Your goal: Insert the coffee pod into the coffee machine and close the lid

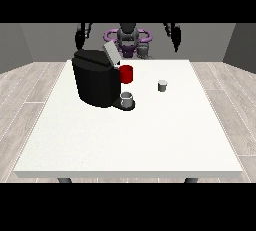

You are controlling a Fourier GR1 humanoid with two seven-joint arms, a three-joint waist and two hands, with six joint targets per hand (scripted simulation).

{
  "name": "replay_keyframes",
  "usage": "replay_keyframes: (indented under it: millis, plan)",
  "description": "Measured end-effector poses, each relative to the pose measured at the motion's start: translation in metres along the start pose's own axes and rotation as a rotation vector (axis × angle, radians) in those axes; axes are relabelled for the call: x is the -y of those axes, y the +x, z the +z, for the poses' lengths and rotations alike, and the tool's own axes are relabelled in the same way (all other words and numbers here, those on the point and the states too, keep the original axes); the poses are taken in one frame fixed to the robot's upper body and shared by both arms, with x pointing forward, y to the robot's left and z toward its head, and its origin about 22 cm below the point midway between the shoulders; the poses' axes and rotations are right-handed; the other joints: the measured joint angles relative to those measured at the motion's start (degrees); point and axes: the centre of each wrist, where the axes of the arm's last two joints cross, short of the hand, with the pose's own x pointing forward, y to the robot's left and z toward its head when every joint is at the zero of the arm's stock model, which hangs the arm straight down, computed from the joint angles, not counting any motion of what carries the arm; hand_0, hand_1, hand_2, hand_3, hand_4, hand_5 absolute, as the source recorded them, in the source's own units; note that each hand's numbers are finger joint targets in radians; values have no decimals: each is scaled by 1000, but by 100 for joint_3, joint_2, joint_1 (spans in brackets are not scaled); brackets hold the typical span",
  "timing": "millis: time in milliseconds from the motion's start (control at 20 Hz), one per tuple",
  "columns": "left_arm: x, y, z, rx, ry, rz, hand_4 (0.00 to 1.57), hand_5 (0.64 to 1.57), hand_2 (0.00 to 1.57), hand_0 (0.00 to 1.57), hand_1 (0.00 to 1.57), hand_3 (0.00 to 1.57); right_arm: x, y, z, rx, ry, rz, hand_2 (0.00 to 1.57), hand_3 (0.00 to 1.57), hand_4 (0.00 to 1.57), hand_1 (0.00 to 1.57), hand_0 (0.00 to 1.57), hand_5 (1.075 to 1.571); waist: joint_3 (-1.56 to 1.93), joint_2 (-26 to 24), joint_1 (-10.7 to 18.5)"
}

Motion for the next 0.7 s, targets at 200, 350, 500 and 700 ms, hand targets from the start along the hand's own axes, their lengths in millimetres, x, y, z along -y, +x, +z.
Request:
replay_keyframes:
  millis: [200, 350, 500, 700]
  plan:
    - [-3, 2, -5, 32, -55, -85, 0, 1571, 0, 0, 0, 0, -1, -1, -4, 9, 5, -14, 0, 0, 0, 0, 0, 1571, 6, 34, -42]
    - [-16, 9, -12, 84, -117, -206, 0, 1571, 0, 0, 0, 0, -4, 3, -10, 44, -20, -9, 0, 0, 0, 0, 0, 1571, 8, 210, -149]
    - [-39, 16, -25, 87, -141, -331, 0, 1571, 0, 0, 0, 0, -13, 12, -16, 108, -65, 38, 0, 0, 0, 0, 0, 1571, 7, 455, -375]
    - [-65, 28, -46, 67, -151, -441, 0, 1571, 0, 0, 0, 0, -27, 31, -27, 173, -89, 68, 0, 0, 0, 0, 0, 1571, 7, 754, -604]
